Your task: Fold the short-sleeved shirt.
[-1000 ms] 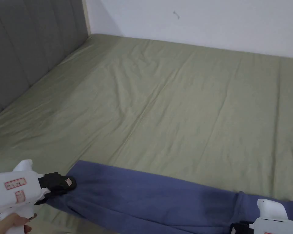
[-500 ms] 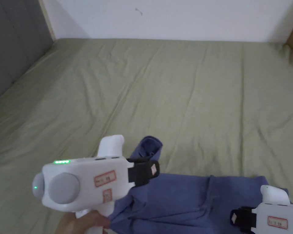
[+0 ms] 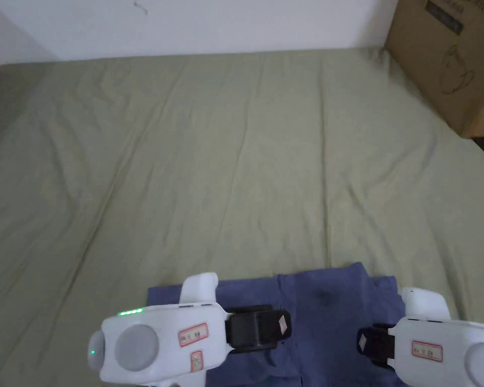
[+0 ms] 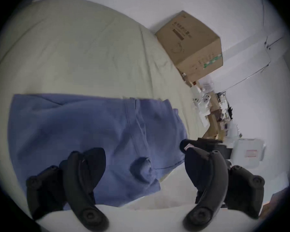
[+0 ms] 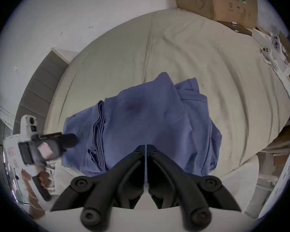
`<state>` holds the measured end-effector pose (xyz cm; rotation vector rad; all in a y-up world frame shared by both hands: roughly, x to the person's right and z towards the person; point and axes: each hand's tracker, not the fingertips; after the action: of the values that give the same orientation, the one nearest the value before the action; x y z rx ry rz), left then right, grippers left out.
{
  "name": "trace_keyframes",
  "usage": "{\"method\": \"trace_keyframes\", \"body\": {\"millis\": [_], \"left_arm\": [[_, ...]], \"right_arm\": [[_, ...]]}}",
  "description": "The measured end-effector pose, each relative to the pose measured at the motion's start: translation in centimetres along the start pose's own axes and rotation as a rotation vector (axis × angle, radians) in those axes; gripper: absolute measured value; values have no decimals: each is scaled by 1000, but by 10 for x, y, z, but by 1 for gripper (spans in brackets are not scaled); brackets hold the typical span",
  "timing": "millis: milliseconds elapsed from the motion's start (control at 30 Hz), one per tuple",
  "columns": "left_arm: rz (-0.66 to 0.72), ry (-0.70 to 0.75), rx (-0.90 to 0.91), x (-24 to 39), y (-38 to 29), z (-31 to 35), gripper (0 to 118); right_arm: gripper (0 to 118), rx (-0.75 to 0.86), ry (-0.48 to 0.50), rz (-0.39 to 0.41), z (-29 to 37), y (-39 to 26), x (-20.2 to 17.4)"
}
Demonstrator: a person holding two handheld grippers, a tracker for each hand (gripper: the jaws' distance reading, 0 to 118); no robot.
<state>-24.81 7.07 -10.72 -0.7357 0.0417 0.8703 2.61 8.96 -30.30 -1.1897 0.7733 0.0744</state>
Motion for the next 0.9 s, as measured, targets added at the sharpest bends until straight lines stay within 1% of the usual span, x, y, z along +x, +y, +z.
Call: {"method": "trace_keyframes", "body": {"millis": [33, 67, 100, 167, 200, 267, 300, 333, 400, 467, 567, 633, 733, 800, 900], "left_arm": [[24, -3, 31, -7, 2, 11, 97], [51, 1, 64, -8, 8, 19, 94], [73, -1, 98, -17, 9, 28, 84], [126, 59, 93, -35, 9, 32, 9], [144, 107, 107, -41, 7, 30, 0], [126, 153, 53, -54, 2, 21, 0], [161, 166, 26, -58, -3, 14, 0], [183, 151, 6, -59, -6, 8, 0], [181, 94, -11, -51, -14, -3, 0], [139, 66, -41, -37, -17, -15, 0], [70, 57, -105, -14, -21, -37, 0], [33, 57, -116, 1, -22, -47, 0], [-8, 47, -165, 11, -28, -59, 0], [-20, 50, -178, 16, -29, -59, 0], [-22, 27, -183, 18, -29, -54, 0]], "right_arm": [[2, -1, 0, 2, 0, 0, 0], [2, -5, 4, 7, 0, -1, -1], [2, -9, 10, 16, 0, -1, -1], [2, -10, 8, 27, 0, -2, -4], [2, -8, 9, 31, 1, -2, -5], [2, -1, 21, 21, 1, -2, -6], [2, 0, 30, 13, 2, -2, -6], [2, 6, 34, 7, 2, -2, -6], [2, 12, 32, 4, 3, -2, -6], [2, 16, 29, 1, 4, -2, -5], [2, 17, 27, -2, 5, -1, -3], [2, 18, 20, -3, 7, -3, -2], [2, 11, 23, -17, 7, -5, 0], [2, 5, 33, -23, 7, -4, 1], [2, 13, 27, -5, 7, -5, -2]]}}
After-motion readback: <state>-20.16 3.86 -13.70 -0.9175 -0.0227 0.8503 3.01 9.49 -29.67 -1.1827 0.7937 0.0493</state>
